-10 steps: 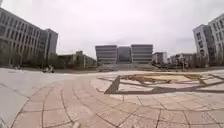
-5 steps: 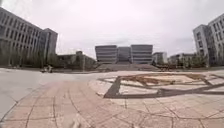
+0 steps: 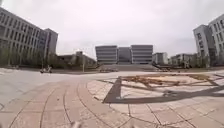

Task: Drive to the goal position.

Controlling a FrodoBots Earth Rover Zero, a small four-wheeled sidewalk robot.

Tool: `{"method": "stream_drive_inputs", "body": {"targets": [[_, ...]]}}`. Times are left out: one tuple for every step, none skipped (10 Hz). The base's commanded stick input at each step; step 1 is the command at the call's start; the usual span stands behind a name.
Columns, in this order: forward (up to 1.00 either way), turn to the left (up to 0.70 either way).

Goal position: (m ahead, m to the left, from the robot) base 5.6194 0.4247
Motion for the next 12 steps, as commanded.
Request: {"method": "stream_drive_inputs", "body": {"targets": [[0.70, 0.00], [0.70, 0.00], [0.70, 0.00], [0.70, 0.00], [0.70, 0.00], [0.70, 0.00], [0.70, 0.00], [0.70, 0.00], [0.70, 0.00], [0.70, 0.00], [0.70, 0.00], [0.70, 0.00]]}}
